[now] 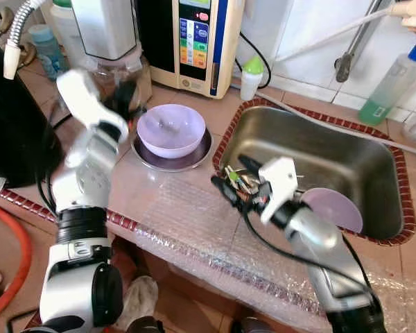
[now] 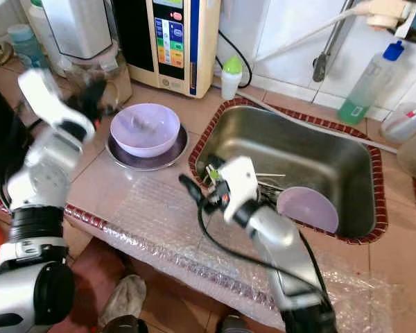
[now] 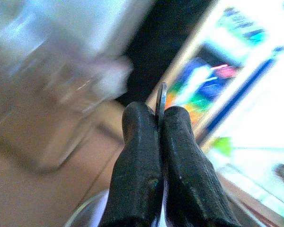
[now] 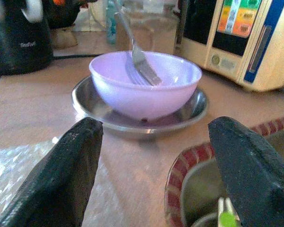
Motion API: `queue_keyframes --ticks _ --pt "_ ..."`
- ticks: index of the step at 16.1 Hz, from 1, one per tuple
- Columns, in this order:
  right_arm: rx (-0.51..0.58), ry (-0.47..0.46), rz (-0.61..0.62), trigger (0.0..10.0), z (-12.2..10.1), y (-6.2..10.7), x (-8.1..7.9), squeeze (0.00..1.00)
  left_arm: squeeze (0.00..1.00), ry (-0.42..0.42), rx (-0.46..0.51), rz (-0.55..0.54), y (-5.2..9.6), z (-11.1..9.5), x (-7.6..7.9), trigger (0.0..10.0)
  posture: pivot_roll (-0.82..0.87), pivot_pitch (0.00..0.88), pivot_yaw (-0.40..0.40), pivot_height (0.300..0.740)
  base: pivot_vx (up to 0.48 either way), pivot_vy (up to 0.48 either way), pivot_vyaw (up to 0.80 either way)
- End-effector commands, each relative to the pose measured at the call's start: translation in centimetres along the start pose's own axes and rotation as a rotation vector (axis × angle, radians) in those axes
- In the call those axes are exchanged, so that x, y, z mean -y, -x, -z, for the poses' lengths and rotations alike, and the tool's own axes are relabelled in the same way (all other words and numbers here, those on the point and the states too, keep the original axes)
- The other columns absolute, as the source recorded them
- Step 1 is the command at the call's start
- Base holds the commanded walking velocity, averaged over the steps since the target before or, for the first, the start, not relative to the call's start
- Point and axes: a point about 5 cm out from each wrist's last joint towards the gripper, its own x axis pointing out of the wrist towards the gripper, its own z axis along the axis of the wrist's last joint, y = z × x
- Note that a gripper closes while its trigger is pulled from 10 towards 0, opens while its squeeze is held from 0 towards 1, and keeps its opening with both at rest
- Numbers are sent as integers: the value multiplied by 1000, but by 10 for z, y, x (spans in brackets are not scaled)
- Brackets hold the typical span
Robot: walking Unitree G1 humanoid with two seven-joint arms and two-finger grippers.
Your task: Kitchen organization
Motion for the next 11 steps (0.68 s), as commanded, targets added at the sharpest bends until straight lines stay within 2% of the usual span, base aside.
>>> queue_keyframes --ticks 1,4,6,9,11 --pt "6 -5 8 10000 -1 -2 4 0 0 -26 3 123 -6 -7 21 0 -93 17 20 740 0 0 0" --pt "36 59 -11 10000 -9 -16 7 0 0 -79 9 271 -8 -14 43 0 -76 20 26 740 0 0 0" --pt "60 90 21 10000 -16 -25 17 0 0 -165 -68 422 1 -6 63 0 -57 24 21 740 0 0 0" --pt "81 121 16 10000 -23 -32 23 0 0 -195 -135 510 9 1 74 0 -46 27 19 740 0 0 0" --pt "116 125 20 10000 -30 -41 25 0 0 -224 -172 607 15 3 91 0 -31 30 15 740 0 0 0"
